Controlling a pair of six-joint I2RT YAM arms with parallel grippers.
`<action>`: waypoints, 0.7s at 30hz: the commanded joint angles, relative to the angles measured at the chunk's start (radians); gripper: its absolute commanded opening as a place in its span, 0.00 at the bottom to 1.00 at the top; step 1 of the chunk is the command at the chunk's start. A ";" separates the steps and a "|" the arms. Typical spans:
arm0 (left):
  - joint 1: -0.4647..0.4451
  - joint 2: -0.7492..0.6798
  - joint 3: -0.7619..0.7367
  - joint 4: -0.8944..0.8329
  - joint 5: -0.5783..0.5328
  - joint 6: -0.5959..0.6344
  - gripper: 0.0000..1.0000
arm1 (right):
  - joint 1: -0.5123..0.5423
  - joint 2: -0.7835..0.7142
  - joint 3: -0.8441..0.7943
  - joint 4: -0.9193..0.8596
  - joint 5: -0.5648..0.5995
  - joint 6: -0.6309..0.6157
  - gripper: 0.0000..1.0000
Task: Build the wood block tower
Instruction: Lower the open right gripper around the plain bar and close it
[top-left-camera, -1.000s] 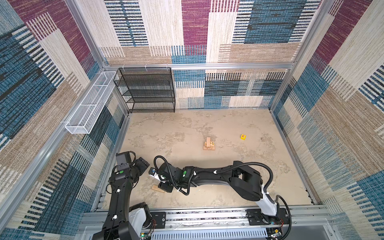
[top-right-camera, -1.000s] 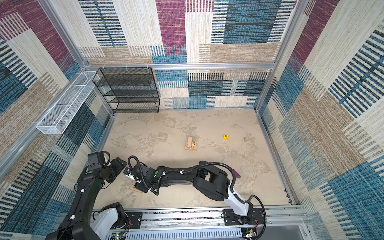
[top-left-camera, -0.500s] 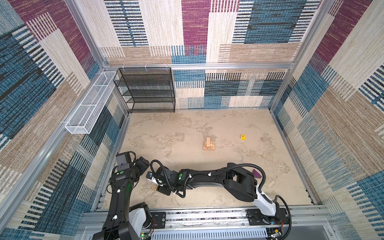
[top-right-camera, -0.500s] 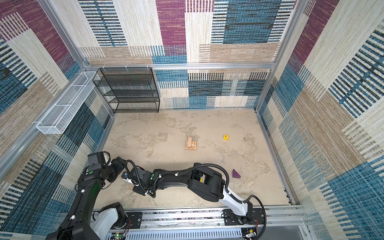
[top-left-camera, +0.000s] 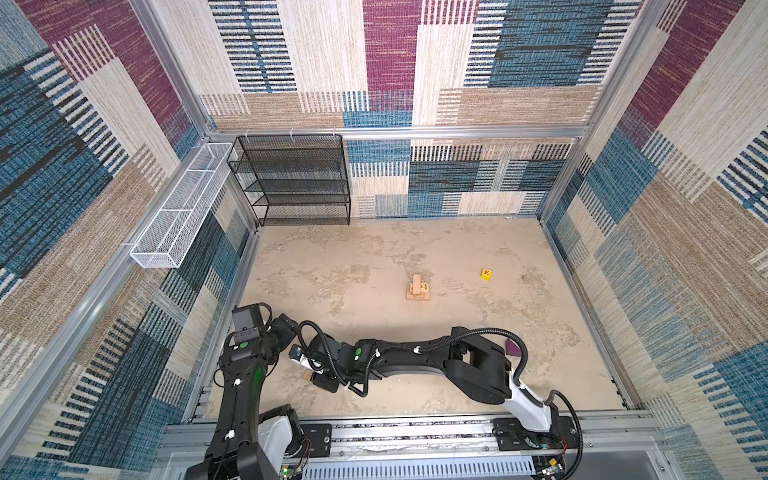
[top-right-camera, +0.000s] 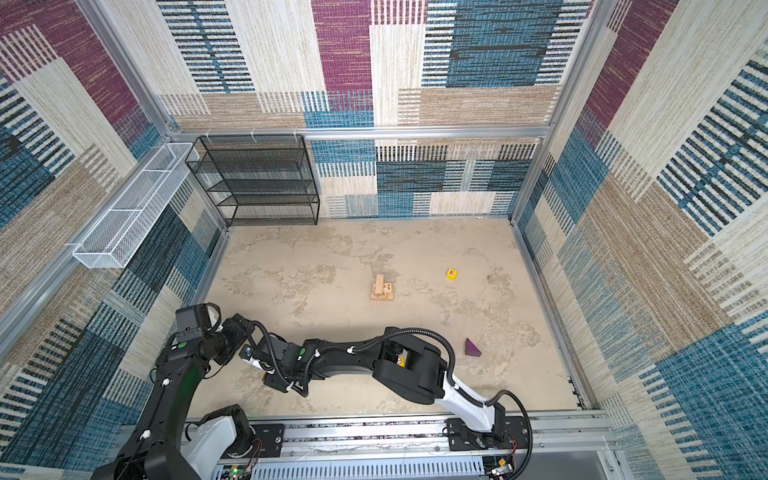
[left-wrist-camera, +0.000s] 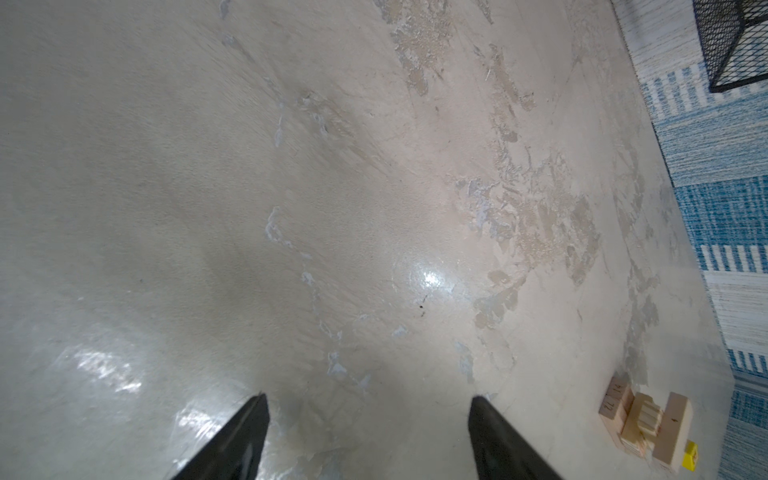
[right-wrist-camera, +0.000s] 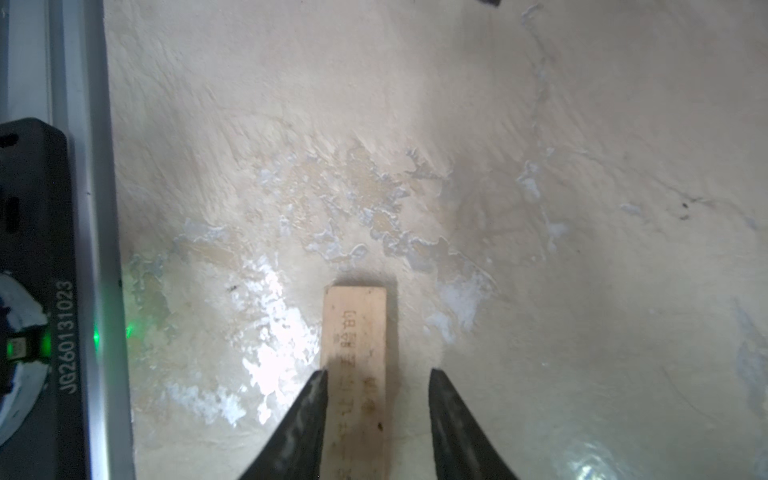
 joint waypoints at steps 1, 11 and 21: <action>0.002 0.001 0.000 0.016 0.012 0.008 0.81 | 0.004 0.001 0.005 -0.014 -0.001 -0.013 0.43; 0.001 0.001 0.000 0.014 0.012 0.008 0.82 | 0.007 0.004 0.017 -0.017 -0.031 -0.004 0.43; 0.001 -0.001 -0.002 0.015 0.015 0.008 0.82 | 0.009 0.011 0.022 -0.029 -0.022 -0.010 0.36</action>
